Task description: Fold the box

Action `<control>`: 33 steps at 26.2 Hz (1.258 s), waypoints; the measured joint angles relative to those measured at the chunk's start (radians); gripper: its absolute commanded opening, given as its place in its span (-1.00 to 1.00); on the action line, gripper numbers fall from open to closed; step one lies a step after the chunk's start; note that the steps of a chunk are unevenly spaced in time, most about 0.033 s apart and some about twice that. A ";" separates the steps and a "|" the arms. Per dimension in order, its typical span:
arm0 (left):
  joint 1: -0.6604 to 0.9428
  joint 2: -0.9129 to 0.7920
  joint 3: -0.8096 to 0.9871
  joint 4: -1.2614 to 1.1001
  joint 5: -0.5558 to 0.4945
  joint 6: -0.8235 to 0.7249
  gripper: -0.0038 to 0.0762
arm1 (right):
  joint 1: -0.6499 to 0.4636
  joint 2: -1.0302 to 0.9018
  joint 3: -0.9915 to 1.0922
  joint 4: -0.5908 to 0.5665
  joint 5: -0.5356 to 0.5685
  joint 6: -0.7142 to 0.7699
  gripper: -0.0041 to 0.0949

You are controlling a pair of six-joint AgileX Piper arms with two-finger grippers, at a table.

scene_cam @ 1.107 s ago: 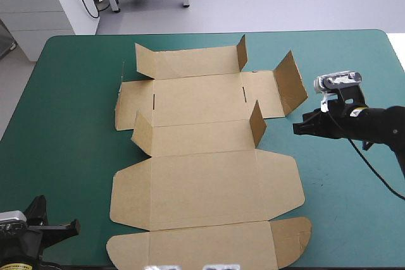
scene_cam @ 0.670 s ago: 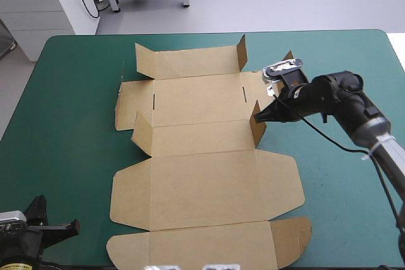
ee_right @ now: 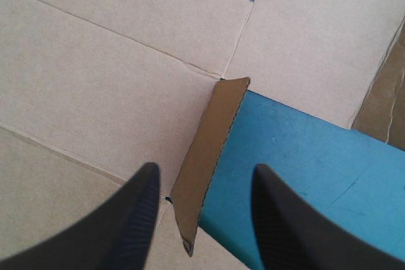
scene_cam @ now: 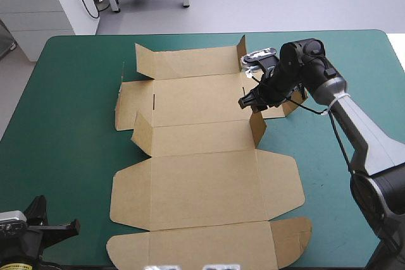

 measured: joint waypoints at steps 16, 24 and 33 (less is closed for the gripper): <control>0.000 0.000 0.001 0.000 0.000 0.000 -0.92 | 0.000 0.182 0.006 0.046 0.000 0.044 -0.72; 0.000 0.000 0.001 0.000 0.000 0.000 -0.92 | 0.000 0.182 0.029 0.053 -0.009 0.066 -0.96; 0.000 0.000 0.001 0.000 0.000 0.000 -0.92 | 0.000 0.182 -0.036 0.050 -0.010 -0.143 -0.96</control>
